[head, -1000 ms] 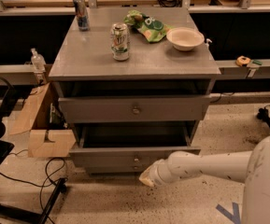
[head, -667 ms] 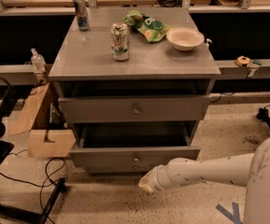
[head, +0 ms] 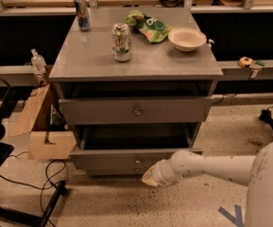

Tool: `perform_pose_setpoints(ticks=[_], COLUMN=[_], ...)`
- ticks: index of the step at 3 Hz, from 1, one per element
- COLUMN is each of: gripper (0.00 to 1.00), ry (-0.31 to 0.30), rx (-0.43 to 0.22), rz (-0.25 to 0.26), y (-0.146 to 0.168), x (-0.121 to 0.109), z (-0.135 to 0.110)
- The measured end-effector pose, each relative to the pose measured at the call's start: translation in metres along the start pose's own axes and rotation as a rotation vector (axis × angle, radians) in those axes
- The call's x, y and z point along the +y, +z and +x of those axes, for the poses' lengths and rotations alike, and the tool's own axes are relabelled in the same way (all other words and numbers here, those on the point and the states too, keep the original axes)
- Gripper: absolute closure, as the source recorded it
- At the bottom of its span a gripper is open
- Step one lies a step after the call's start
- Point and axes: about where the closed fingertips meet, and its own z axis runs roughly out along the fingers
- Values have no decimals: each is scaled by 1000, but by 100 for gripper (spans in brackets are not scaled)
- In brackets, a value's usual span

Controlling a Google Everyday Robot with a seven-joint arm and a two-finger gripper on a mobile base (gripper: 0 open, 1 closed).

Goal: Close middle drawer

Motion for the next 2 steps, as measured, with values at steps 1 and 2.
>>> perform_pose_setpoints(ticks=[1,2], gripper=[100,100], ry=[-19,-7], rx=[-12,-12], rz=[17,33], y=[4,6], x=[-51,-82], z=[-6,-6])
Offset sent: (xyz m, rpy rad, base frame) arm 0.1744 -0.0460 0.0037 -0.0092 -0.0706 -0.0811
